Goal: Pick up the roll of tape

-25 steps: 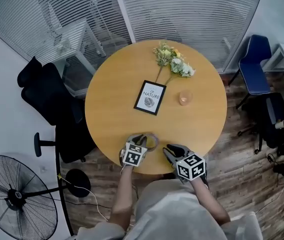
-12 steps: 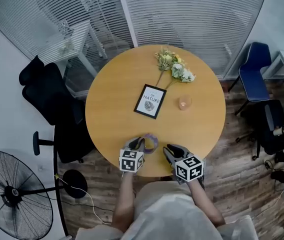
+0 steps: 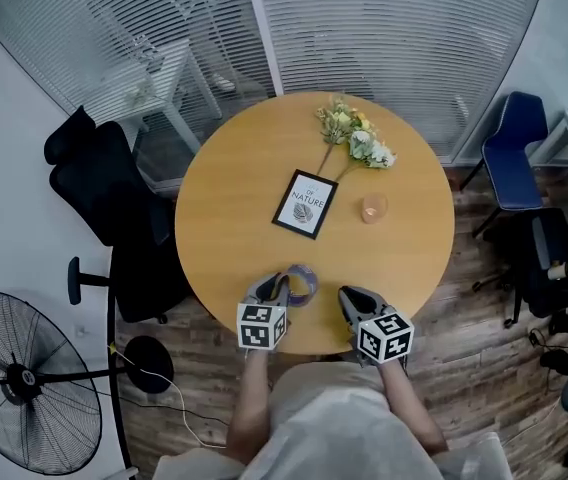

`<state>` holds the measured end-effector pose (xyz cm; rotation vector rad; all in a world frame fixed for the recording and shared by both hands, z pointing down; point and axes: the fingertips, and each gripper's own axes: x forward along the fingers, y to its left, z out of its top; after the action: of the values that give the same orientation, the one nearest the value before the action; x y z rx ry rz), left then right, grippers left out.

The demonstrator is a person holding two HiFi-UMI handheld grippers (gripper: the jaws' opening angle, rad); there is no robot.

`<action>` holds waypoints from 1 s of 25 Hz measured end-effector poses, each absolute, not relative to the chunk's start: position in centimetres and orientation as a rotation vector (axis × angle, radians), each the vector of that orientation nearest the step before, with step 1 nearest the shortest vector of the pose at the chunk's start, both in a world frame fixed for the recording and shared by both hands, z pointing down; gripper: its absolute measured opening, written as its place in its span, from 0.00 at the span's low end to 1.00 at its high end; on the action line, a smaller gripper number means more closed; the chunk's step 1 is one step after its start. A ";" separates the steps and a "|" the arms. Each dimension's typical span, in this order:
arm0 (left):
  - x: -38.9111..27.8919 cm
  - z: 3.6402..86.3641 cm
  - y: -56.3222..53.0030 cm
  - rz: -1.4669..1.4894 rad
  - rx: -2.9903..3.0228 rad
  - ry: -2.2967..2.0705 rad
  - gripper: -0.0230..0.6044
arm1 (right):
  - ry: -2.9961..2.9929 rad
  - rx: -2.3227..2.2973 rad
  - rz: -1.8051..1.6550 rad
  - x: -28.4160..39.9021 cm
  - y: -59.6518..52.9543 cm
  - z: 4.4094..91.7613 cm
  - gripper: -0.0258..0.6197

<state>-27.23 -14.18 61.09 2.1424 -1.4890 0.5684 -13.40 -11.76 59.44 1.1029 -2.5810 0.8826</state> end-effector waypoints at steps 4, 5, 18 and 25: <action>-27.4 61.0 -14.1 0.556 2.131 -1.500 0.11 | -2.578 1.121 0.860 -13.0 -12.0 59.3 0.04; -27.4 61.0 -14.1 0.550 2.128 -1.503 0.11 | -2.579 1.123 0.859 -13.0 -12.0 59.3 0.04; -27.2 61.4 -14.1 0.526 2.122 -1.491 0.11 | -2.567 1.131 0.873 -12.8 -11.8 60.0 0.04; -27.0 61.5 -14.3 0.522 2.123 -1.487 0.11 | -2.565 1.103 0.842 -12.9 -11.8 60.0 0.04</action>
<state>-26.99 -14.27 61.47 2.1230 -1.4873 0.5221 -12.93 -11.80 59.98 1.1031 -2.5648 0.8418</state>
